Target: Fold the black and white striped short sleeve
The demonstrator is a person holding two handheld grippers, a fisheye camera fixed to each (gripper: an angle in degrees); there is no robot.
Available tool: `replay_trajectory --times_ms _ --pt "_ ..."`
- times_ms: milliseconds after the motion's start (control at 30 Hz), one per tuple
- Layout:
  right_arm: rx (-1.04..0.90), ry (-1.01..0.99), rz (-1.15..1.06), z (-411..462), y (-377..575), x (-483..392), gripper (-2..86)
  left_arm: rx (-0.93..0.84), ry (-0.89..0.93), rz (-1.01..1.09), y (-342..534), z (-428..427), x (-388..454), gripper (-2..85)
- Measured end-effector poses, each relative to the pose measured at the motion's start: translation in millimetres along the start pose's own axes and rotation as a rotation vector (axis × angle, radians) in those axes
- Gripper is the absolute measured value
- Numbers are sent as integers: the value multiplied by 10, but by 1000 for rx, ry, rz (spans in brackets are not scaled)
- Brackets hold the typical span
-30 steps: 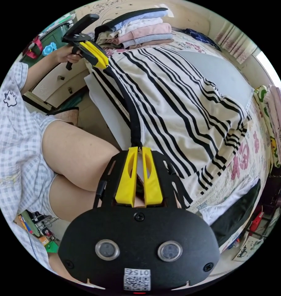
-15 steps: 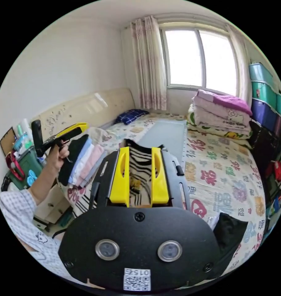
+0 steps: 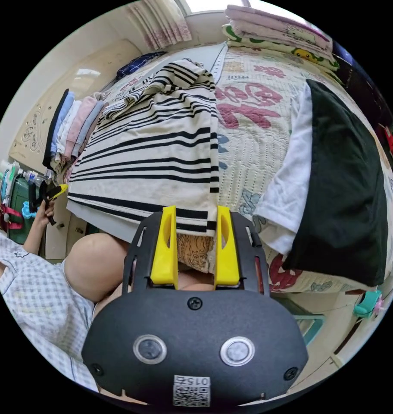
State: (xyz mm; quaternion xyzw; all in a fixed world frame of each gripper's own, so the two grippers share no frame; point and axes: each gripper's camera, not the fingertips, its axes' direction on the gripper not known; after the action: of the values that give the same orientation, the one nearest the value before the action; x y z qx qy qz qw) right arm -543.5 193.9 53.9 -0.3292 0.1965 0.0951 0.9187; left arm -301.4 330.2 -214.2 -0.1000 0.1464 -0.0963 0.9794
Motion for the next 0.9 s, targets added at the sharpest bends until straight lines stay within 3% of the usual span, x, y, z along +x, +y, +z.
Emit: replay_trajectory --times_ms 267,467,600,900 --pt "10 36 136 -57 -146 216 92 -69 37 75 -136 56 113 119" --pt "25 92 133 -128 -130 164 34 -42 -12 78 -117 189 150 55" --pt "59 -31 184 -333 22 304 3 8 62 72 -66 -9 124 11" --pt "-27 83 91 -167 572 99 2 -59 -66 209 87 -88 355 8"
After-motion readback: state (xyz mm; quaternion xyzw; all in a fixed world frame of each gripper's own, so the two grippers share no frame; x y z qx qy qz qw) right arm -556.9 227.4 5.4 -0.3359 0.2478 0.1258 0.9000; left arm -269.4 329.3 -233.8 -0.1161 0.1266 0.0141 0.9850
